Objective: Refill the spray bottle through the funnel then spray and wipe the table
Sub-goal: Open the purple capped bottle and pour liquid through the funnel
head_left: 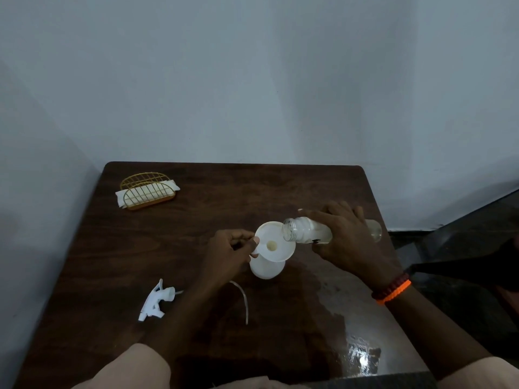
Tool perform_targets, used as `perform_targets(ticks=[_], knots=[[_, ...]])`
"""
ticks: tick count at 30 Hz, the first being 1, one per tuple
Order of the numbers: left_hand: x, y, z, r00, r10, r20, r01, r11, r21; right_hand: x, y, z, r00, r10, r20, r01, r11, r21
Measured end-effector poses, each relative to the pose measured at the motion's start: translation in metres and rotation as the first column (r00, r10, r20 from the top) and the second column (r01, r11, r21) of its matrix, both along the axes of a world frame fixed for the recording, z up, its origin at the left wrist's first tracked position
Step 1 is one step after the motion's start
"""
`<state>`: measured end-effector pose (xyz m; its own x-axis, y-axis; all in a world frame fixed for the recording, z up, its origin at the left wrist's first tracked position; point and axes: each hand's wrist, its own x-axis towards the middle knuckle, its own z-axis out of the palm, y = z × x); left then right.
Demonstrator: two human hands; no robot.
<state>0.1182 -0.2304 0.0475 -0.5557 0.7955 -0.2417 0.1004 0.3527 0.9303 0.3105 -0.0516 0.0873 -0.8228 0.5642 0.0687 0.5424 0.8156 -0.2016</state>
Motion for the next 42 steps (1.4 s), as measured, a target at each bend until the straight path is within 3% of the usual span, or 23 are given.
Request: perform_targets(ticks=[42], knots=[[0.001,-0.001,0.005,1.0,0.001,0.0,-0.001,1.0,0.007,0.005,0.006,0.013,1.0,0.012,-0.004,-0.012,0.999,0.044]])
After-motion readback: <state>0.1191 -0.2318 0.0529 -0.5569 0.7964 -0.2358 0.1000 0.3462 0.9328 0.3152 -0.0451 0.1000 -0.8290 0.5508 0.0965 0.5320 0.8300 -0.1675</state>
